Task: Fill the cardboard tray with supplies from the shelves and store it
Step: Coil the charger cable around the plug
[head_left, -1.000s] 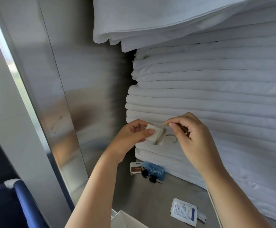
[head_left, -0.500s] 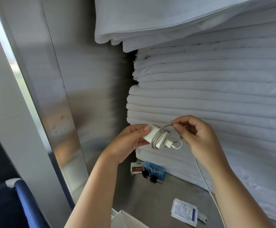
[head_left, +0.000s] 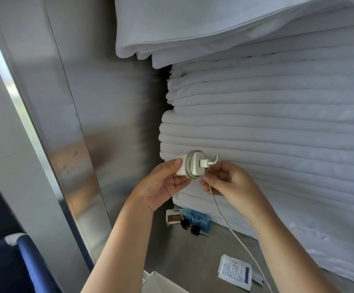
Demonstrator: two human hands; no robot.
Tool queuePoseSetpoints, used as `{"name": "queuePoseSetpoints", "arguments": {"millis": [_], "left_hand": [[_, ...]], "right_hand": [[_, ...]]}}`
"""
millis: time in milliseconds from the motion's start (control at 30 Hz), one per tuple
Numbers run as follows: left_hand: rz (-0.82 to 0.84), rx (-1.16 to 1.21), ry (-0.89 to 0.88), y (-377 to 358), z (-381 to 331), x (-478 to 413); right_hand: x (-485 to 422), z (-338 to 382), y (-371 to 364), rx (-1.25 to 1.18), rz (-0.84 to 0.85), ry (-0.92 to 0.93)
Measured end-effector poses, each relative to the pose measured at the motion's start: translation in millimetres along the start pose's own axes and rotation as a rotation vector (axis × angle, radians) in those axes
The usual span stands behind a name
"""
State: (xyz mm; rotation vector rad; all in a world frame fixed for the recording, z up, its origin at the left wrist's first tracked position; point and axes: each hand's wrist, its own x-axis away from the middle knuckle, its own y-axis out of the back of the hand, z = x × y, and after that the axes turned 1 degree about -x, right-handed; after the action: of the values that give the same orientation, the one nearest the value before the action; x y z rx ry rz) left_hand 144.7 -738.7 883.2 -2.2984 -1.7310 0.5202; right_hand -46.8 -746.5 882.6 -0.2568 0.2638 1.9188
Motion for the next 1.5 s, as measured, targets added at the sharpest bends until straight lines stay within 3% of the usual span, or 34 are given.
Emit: {"name": "queuePoseSetpoints", "arguments": {"millis": [267, 433, 567, 800, 967, 1167, 1367, 1500], "left_hand": [[-0.220, 0.218, -0.006, 3.5, -3.0, -0.1], [-0.369, 0.258, -0.035, 6.8, -5.7, 0.0], [-0.416, 0.271, -0.052, 7.6, -6.9, -0.3], [-0.440, 0.236, -0.074, 6.6, -4.4, -2.3], [-0.501, 0.042, -0.136, 8.7, -4.2, -3.7], [-0.529, -0.131, -0.199, 13.4, -4.5, -6.2], [-0.390, -0.341, -0.164, 5.1, -4.3, -3.8], [-0.224, -0.407, -0.115, 2.5, -2.4, -1.6]], "right_hand": [[3.4, -10.4, -11.2, 0.299, 0.096, -0.123], [9.6, -11.4, -19.5, 0.844, 0.108, 0.073], [14.3, -9.5, -30.7, 1.019, 0.142, 0.223], [15.8, -10.6, -33.7, 1.067, 0.136, 0.385], [16.6, 0.3, -30.5, 1.135, 0.020, 0.506], [17.2, 11.8, -24.9, 1.052, -0.190, 0.644], [15.3, 19.1, -12.0, 0.981, -0.380, 0.777], [13.4, 17.7, -3.8, 0.957, -0.480, 0.759]]}}
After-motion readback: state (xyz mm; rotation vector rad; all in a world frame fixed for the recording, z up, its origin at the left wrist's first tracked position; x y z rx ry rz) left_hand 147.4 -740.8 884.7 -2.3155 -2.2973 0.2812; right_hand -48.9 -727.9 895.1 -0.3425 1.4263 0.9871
